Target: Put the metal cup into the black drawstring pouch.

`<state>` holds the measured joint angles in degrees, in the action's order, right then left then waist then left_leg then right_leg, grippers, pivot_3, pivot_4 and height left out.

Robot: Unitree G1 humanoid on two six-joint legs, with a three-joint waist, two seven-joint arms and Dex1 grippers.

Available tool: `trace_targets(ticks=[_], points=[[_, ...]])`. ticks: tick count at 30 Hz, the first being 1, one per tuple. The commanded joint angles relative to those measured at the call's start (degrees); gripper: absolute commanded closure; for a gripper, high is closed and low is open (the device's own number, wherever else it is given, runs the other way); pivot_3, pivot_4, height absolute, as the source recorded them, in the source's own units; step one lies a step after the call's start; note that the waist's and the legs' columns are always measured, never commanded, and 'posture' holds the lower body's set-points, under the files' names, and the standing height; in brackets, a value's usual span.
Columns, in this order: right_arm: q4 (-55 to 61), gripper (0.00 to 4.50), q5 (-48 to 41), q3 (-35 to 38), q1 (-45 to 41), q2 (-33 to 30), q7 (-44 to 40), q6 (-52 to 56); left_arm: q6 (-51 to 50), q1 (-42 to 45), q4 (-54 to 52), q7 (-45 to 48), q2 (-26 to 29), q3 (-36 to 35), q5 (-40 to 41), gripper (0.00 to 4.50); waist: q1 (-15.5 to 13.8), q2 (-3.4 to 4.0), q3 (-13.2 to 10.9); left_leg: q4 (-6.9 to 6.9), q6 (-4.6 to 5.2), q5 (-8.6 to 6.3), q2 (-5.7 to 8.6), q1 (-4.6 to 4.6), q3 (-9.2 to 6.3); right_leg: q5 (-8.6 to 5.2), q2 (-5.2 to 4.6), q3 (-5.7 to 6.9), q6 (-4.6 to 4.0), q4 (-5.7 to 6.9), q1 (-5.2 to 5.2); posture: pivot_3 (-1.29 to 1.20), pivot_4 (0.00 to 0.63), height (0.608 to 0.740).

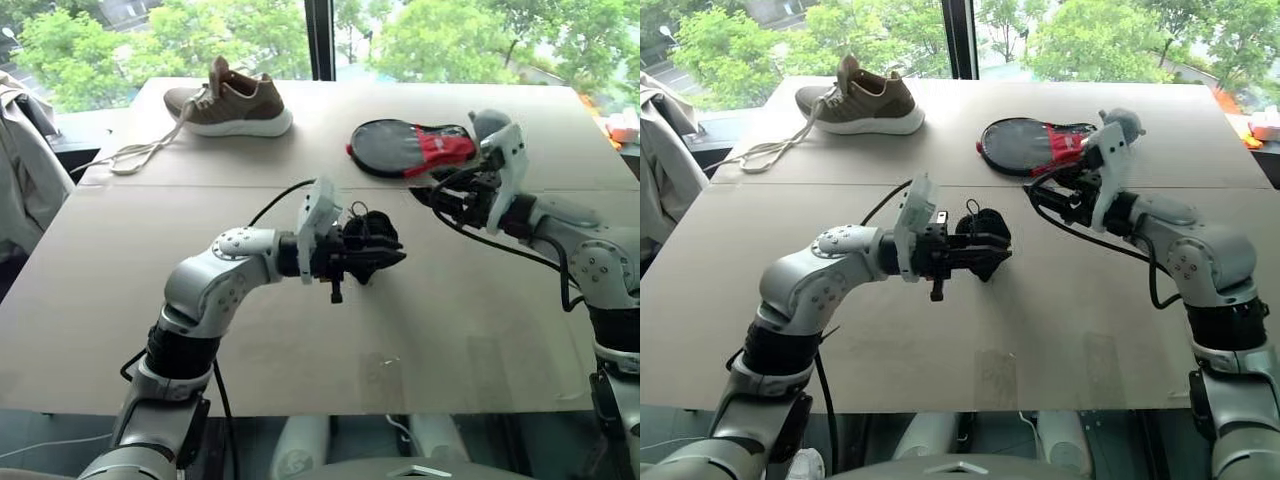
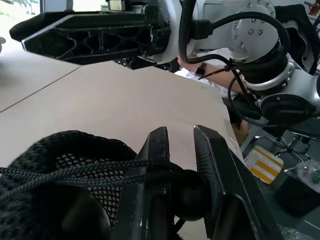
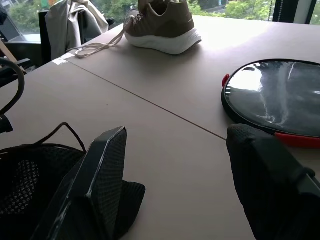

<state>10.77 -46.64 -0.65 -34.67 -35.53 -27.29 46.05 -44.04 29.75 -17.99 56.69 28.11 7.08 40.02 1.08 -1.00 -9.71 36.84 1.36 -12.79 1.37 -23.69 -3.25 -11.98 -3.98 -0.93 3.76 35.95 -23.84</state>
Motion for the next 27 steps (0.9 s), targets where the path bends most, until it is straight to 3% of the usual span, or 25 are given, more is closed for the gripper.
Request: trace_targets(ticks=[1, 6, 11, 16, 27], points=[[-2.05, 1.3, -3.06, 1.56, -1.77, 1.87, -4.12, 3.13, -0.6, -0.73, -3.89, 3.05, 2.01, 1.15, 1.58, 4.28, -0.17, 0.0, 0.0, 0.0, 0.0, 0.0, 0.0, 0.0, 0.0, 0.0, -0.01, 0.0, 0.0, 0.0, 0.01, 0.0, 0.15, 0.74], [-7.21, 1.3, -18.42, 8.94, -5.38, 7.04, -1.03, 17.19, 0.28, 0.08, -3.16, 5.38, 2.8, 3.0, 0.81, 4.28, -0.27, 0.0, -0.01, 0.09, 0.0, 0.0, -0.02, -0.02, -0.1, 0.0, -0.02, 0.05, 0.0, -0.01, 0.07, 0.0, 0.15, 0.74], [-14.19, 1.3, -30.47, 14.78, -10.78, 10.34, 9.93, 27.48, 1.2, 1.21, -1.76, 7.36, 3.19, 4.19, -0.12, 4.28, -0.32, 0.01, -0.01, 0.13, 0.0, 0.0, -0.01, -0.02, -0.1, 0.0, -0.02, 0.07, 0.0, 0.01, 0.1, 0.0, 0.15, 0.74], [-7.54, 1.3, -20.61, 3.64, -13.9, 3.84, 4.46, 30.98, 2.34, 2.58, -0.18, 9.51, 3.37, 5.36, -1.12, 4.28, -0.28, 0.03, -0.03, 0.12, 0.01, -0.01, 0.02, -0.04, -0.08, 0.0, -0.01, 0.09, -0.01, 0.0, 0.08, 0.0, 0.15, 0.74], [-4.68, 1.3, -11.82, -4.82, -16.12, 2.23, -6.81, 29.18, 4.12, 4.32, 1.99, 12.13, 2.96, 6.5, -3.06, 4.28, -0.21, 0.03, -0.02, 0.17, 0.03, -0.02, 0.01, -0.04, -0.08, 0.0, -0.01, 0.1, 0.0, 0.0, 0.08, 0.0, 0.15, 0.74]])
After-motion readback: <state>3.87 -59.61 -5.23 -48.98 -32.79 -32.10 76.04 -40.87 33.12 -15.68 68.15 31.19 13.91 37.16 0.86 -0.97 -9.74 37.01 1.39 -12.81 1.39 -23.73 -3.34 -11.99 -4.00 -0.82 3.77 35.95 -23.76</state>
